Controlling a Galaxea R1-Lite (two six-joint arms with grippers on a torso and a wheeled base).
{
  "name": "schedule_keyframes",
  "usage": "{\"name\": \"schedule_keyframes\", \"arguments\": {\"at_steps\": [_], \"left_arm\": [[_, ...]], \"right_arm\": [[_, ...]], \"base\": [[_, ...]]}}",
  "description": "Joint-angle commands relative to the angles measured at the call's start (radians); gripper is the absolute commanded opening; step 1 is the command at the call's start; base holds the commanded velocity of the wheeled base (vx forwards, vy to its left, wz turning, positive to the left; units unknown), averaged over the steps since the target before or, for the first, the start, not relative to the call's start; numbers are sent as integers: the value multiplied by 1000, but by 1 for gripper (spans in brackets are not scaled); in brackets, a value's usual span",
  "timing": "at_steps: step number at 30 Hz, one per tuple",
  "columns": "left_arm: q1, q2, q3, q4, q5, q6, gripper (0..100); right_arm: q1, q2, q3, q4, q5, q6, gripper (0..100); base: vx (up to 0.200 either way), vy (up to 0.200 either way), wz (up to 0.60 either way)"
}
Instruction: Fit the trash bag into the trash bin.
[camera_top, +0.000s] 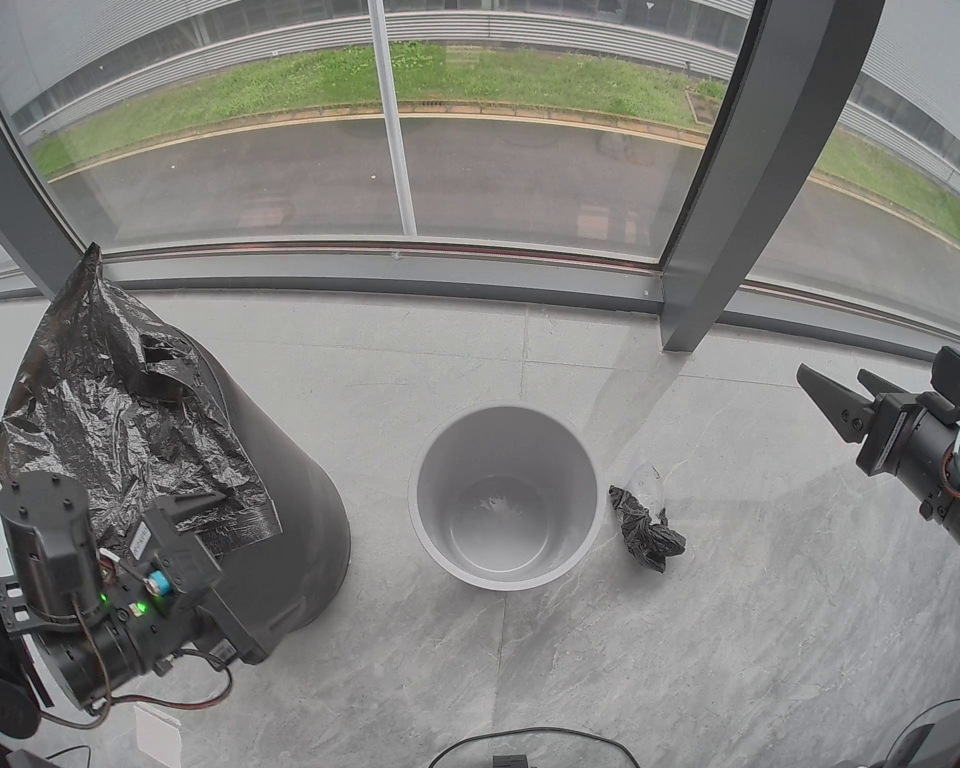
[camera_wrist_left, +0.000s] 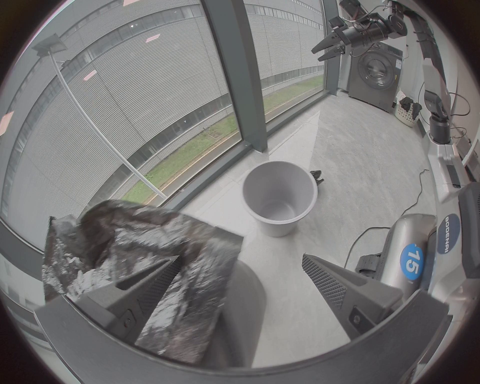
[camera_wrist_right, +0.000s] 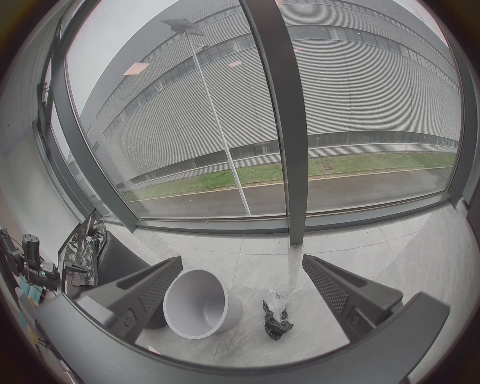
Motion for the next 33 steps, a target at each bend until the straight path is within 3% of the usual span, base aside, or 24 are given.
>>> {"name": "schedule_keyframes", "arguments": {"at_steps": [1,13,24,33], "left_arm": [[-120,129,9,-53,73,-44,100],[-114,85,13,-199,220,-18,100],[-29,-81,62,-203,233,106,100],[55,3,59,-213,234,160,100]], "right_arm": [[15,49,13,-21,-13,3,100],[15,41,17,-21,-4,5,100],[14,36,17,-19,-4,5,100],[12,38,17,-19,-6,6,100]], "base": [[0,0,0],[0,0,0],[0,0,0],[0,0,0]]}}
